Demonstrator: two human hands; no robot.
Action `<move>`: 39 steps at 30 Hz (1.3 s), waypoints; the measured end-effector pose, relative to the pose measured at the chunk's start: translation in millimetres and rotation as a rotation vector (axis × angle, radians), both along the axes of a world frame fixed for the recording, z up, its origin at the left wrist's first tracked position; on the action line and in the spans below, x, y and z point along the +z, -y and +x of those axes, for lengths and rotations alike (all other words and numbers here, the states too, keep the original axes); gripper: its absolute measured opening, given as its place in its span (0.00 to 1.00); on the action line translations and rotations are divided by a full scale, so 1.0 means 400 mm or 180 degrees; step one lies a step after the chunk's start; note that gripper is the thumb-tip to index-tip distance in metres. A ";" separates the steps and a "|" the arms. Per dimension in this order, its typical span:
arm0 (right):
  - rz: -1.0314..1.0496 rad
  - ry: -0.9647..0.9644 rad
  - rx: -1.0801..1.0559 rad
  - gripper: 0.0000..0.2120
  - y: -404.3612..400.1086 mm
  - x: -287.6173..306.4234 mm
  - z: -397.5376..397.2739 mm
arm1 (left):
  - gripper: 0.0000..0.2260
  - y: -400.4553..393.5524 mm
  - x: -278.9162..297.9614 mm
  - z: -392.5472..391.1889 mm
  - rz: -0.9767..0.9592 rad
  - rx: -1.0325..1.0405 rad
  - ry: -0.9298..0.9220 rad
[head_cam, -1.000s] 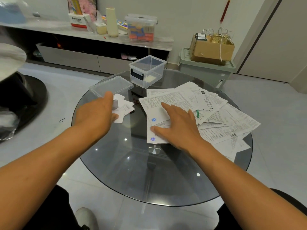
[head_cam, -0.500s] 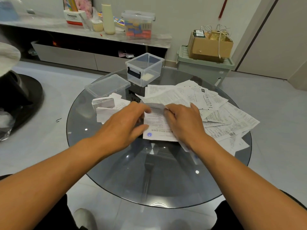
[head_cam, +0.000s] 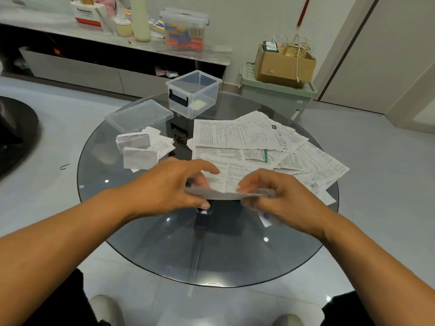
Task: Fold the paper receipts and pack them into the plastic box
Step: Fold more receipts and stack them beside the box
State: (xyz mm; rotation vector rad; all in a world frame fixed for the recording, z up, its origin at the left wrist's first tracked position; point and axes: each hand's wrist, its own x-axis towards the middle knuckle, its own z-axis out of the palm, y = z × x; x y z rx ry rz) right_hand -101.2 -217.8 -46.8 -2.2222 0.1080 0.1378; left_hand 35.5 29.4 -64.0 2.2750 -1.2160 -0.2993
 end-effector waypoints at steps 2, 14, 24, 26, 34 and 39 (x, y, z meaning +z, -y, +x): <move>-0.0149 0.0212 -0.0241 0.24 -0.021 -0.019 0.003 | 0.29 0.014 -0.010 -0.006 -0.0107 0.0108 -0.0197; -0.0419 0.0180 -0.1358 0.40 -0.047 -0.053 0.063 | 0.48 0.076 -0.041 -0.013 -0.0544 0.1139 -0.0292; -0.0227 0.0419 -0.1583 0.30 -0.031 -0.041 0.060 | 0.30 0.068 -0.026 -0.003 0.0439 0.0164 0.0833; 0.0055 0.0643 -0.1575 0.30 -0.033 -0.034 0.060 | 0.33 0.071 -0.020 -0.007 0.0465 0.0162 0.0876; 0.0176 0.0604 -0.0353 0.17 -0.077 -0.027 0.049 | 0.47 0.070 -0.005 -0.009 -0.0069 0.0477 0.0001; -0.0495 0.0555 0.0048 0.20 -0.079 -0.053 0.052 | 0.42 0.049 0.006 0.000 -0.0049 0.0351 0.0142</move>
